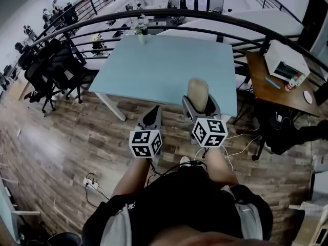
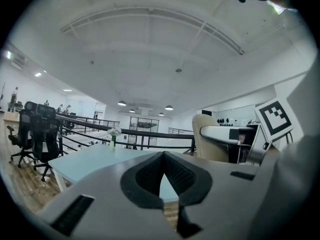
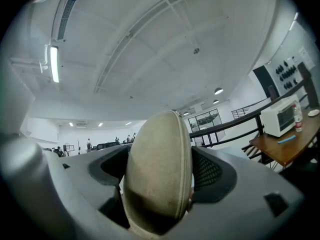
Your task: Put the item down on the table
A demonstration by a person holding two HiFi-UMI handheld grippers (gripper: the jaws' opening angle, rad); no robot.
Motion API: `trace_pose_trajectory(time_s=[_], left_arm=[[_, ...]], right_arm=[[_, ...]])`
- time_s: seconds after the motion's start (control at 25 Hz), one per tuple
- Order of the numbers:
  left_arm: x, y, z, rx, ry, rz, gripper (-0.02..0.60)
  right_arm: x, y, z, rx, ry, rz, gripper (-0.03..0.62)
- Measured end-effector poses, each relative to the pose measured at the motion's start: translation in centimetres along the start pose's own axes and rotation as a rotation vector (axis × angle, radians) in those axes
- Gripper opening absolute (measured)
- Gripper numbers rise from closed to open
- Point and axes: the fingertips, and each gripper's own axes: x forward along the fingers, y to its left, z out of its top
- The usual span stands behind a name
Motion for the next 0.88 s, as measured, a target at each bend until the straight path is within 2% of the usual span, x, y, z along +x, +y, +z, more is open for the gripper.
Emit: trace_pose_trajectory(time_s=[0.4,0.88], left_arm=[[10.8,1.1,1.8,0.001,0.011,0.027,0.014],[15.6,5.1,1.9,-0.025,0.035,0.043,0.014]], right_arm=[[9.3,-6.3,1.1,0.001,0.027,0.041,0.396],[15.9,-8.1,0.3,0.016,0.06,0.033,0.396]])
